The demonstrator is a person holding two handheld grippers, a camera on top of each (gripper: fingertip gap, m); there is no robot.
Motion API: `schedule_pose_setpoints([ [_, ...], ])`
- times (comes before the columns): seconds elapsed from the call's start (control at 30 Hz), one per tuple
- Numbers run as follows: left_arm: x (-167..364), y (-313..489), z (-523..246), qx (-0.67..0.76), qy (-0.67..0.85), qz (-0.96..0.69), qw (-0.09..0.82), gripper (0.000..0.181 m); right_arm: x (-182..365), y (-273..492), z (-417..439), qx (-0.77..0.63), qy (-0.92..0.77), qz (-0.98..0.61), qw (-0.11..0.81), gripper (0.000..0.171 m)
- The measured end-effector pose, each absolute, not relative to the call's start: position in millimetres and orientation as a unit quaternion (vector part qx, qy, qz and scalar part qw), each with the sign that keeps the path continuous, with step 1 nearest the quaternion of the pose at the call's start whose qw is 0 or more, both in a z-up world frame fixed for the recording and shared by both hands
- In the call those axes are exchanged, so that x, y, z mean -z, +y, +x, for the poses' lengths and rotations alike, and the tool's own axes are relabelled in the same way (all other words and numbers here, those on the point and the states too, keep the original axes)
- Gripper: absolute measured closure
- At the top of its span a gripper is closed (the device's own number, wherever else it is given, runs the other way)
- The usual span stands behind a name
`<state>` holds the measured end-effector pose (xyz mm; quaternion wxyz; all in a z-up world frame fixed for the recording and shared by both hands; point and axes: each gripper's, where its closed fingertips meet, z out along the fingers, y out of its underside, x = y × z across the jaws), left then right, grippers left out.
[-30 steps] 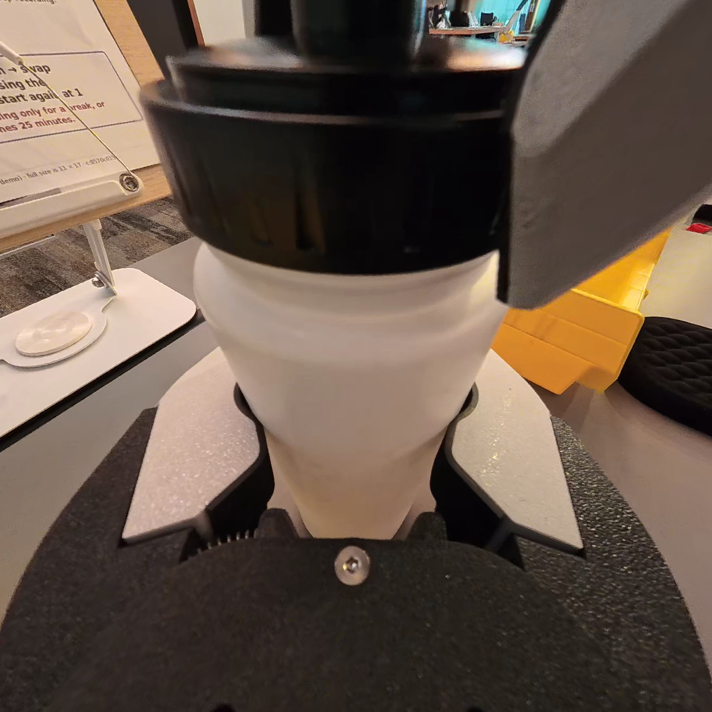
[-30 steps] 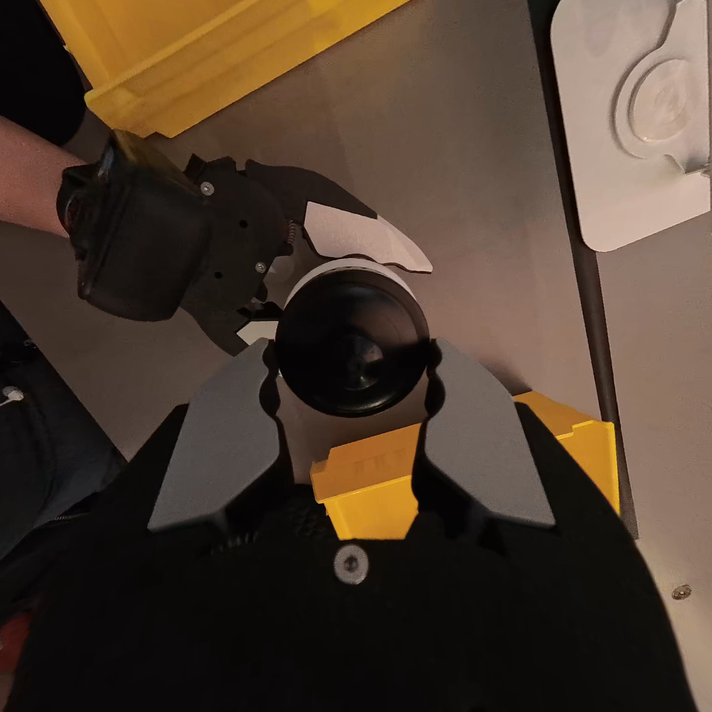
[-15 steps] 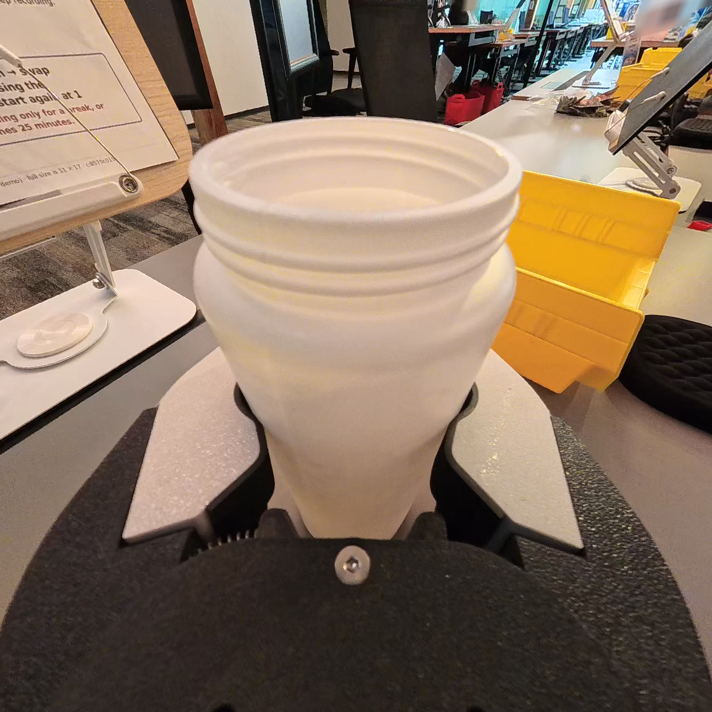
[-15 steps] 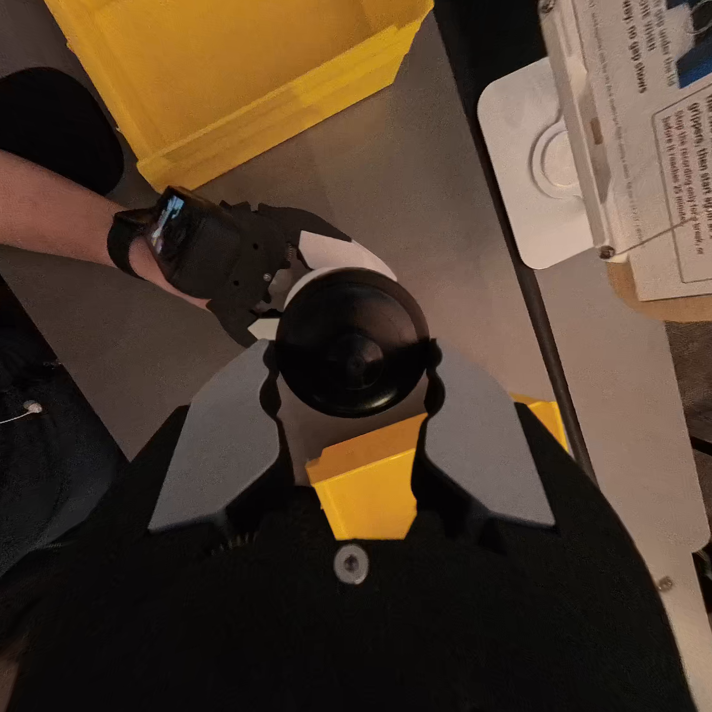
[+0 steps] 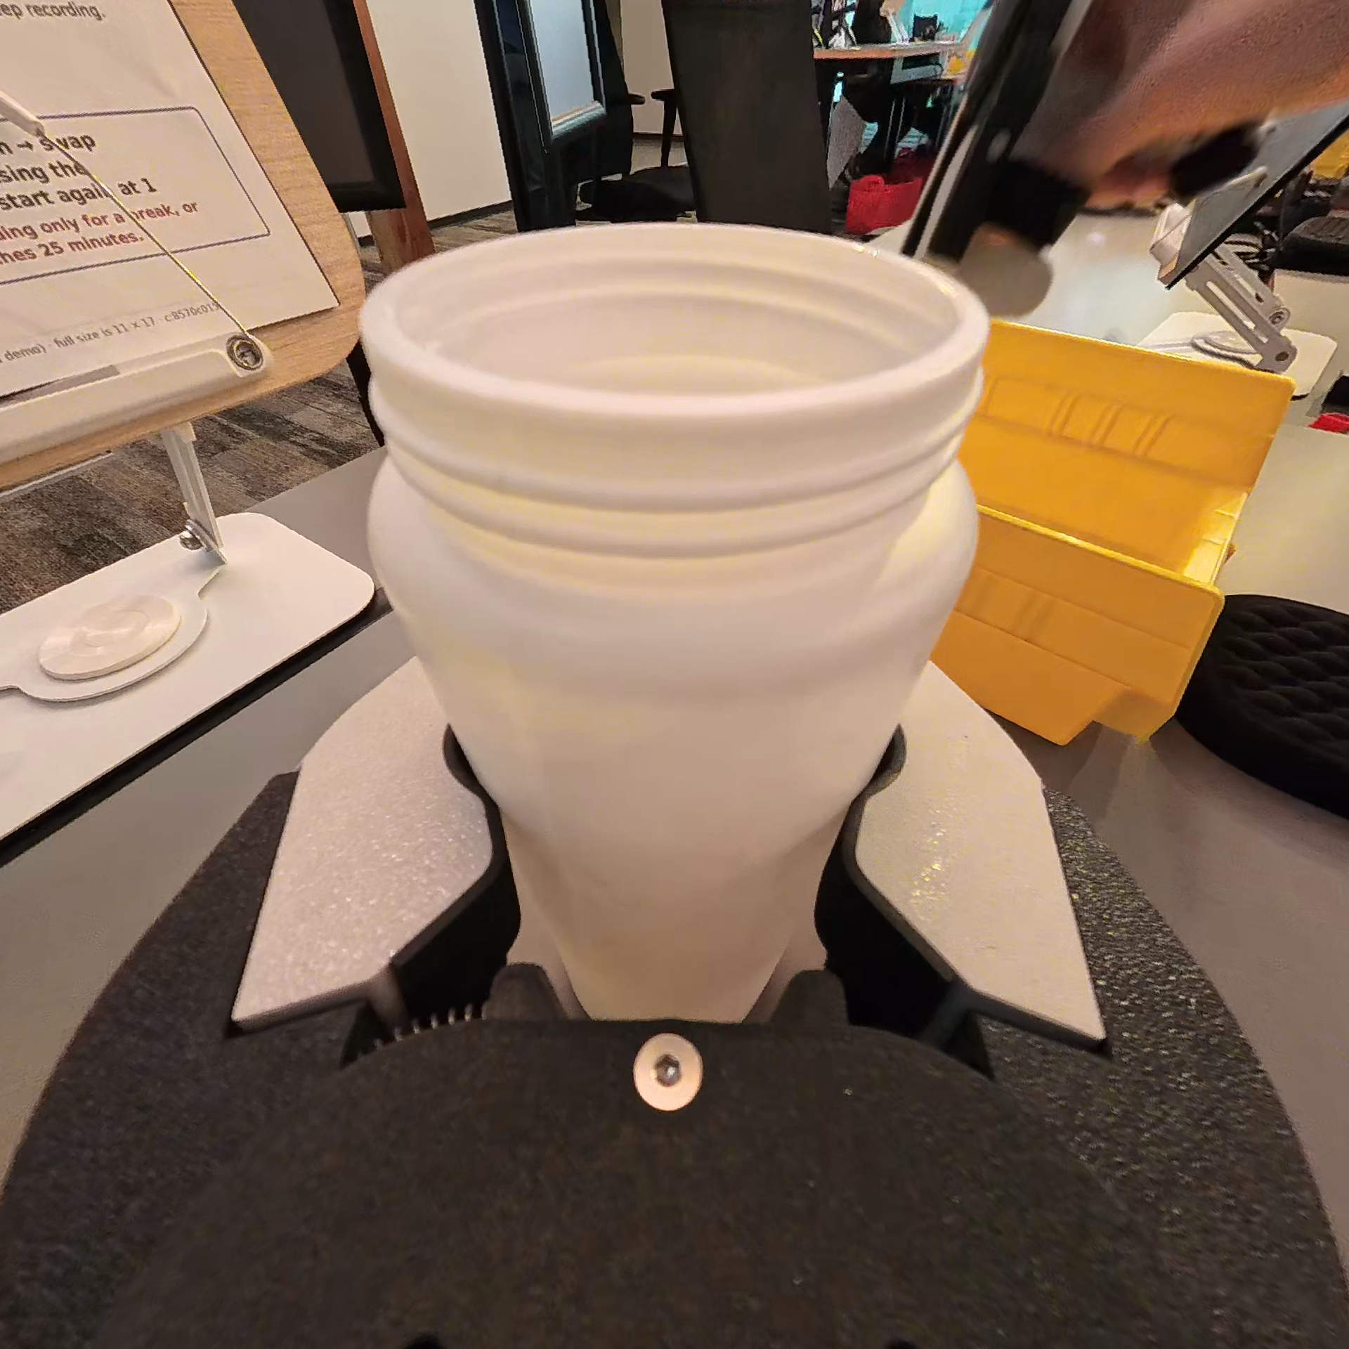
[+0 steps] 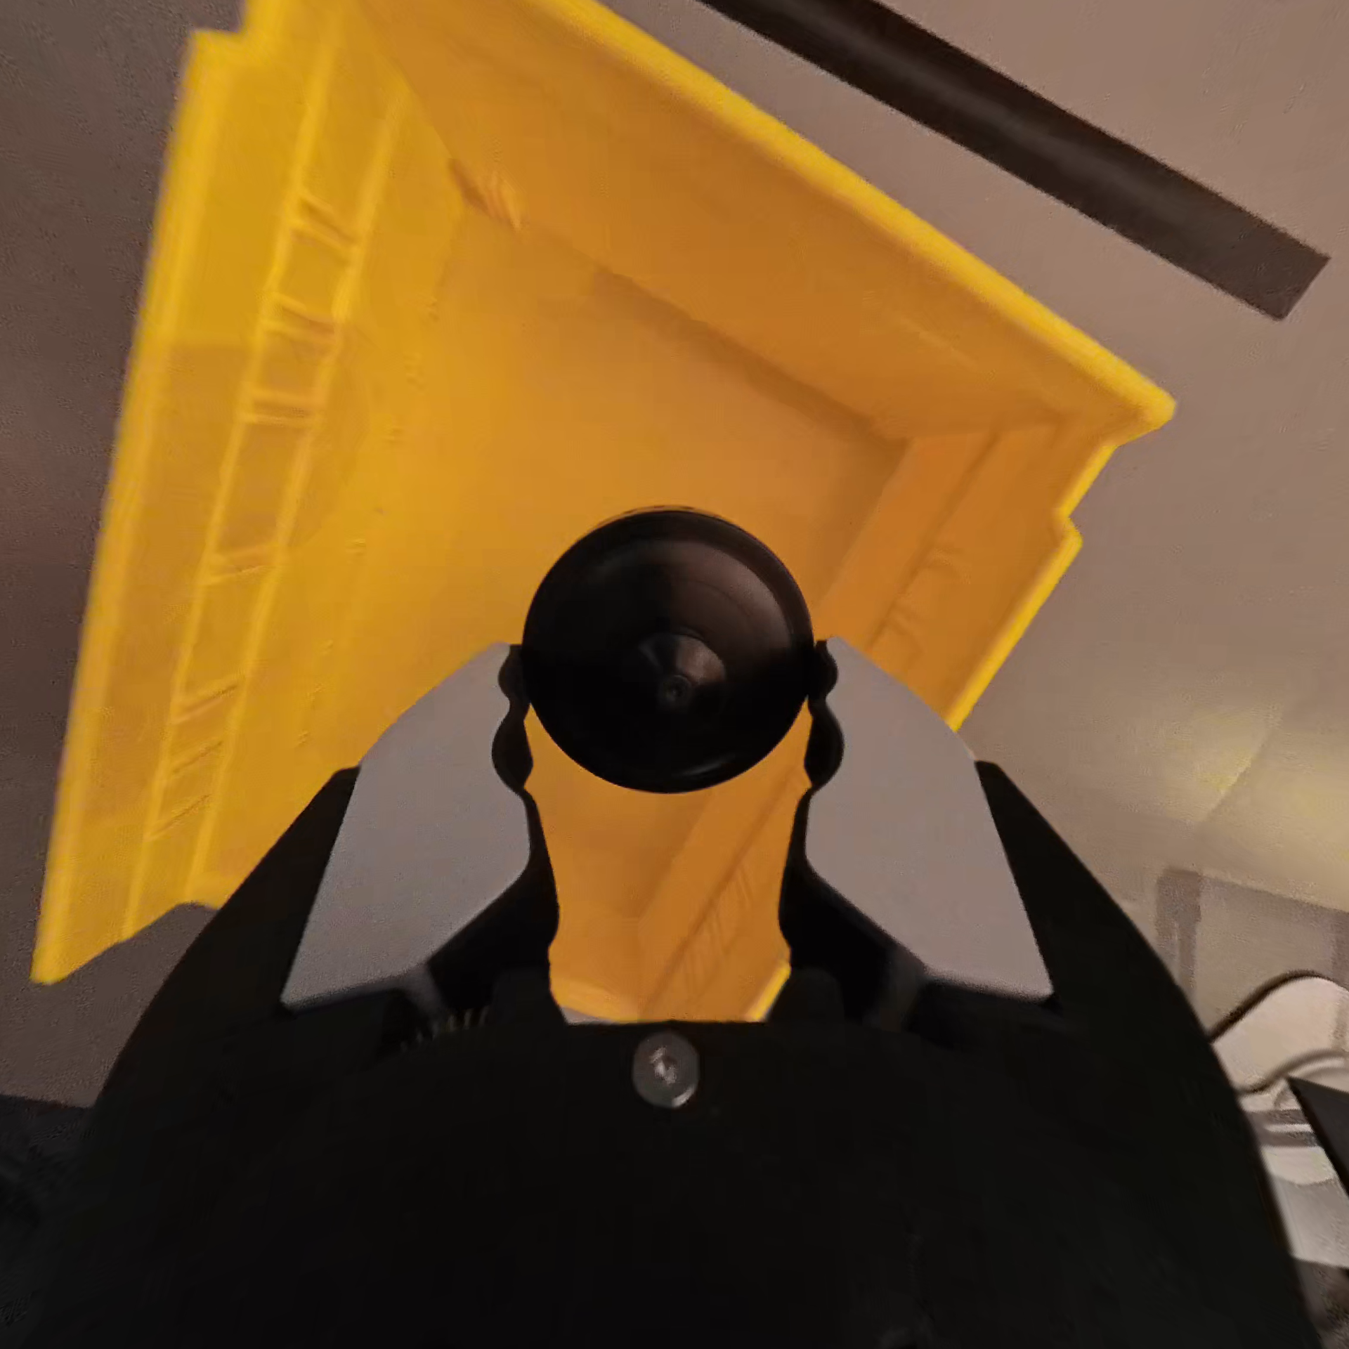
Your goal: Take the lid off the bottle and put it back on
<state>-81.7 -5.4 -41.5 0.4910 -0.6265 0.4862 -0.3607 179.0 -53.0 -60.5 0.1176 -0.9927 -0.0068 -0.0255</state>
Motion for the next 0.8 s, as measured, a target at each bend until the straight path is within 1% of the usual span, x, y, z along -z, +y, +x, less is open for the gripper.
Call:
schedule_pose_setpoints([
  [0.17, 42, -6, -82, 0.36, 0.487, -0.625, 0.492, 0.077, 115, -41, 198, 0.022, 0.06, -0.992, 0.106, 0.096],
  [0.33, 42, -5, -82, 0.362, 0.486, -0.626, 0.49, 0.077, 146, -36, 205, 0.026, 0.076, -0.993, 0.087, 0.096],
  [0.43, 42, -5, -82, 0.363, 0.486, -0.626, 0.49, 0.077, 153, -35, 211, 0.034, 0.091, -0.991, 0.089, 0.096],
  [0.8, 41, -3, -84, 0.361, 0.484, -0.625, 0.495, 0.078, 151, -33, 208, 0.036, 0.084, -0.99, 0.108, 0.096],
])
